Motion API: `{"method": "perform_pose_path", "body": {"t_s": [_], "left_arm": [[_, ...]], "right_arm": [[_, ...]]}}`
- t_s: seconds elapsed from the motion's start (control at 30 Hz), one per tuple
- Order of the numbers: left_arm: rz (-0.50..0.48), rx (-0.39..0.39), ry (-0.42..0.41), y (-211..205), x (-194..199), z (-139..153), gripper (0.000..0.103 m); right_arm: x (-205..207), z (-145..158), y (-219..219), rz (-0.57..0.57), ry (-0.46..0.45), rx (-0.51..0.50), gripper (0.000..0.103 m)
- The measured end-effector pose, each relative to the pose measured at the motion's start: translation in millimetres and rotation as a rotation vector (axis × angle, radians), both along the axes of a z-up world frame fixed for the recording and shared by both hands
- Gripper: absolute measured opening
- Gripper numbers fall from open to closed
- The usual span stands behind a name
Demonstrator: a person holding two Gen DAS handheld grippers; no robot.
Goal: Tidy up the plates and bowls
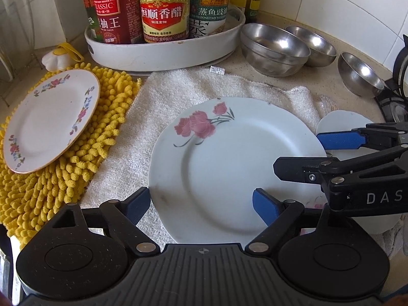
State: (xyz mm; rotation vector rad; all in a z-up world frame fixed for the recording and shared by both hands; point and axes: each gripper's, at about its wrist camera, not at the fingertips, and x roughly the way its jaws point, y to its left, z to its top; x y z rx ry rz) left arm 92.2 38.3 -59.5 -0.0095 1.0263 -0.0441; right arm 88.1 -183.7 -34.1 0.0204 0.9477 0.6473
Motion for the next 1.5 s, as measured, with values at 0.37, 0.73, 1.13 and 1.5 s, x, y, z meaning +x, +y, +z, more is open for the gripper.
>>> {"method": "perform_pose_path", "body": {"t_s": [0.37,0.73,1.13,1.5], "left_arm": [[0.016,-0.009,-0.001,0.7,-0.5,3.3,0.088],[-0.083,-0.069,-0.015,-15.0,-3.5,10.6,0.071],[0.055,-0.136,0.013,48.3,-7.3,0.6,0.078],[0.028,-0.074,-0.035,27.7,-2.1,13.5,0.081]], "right_arm": [[-1.3,4.4,-4.5,-0.01,0.004,0.028,0.08],[5.4,3.4,-4.9,-0.026,0.044,0.061,0.075],[11.1,-7.3,9.2,0.039,0.061,0.03,0.076],[4.8,1.5,-1.0,0.01,0.054,0.071,0.075]]}}
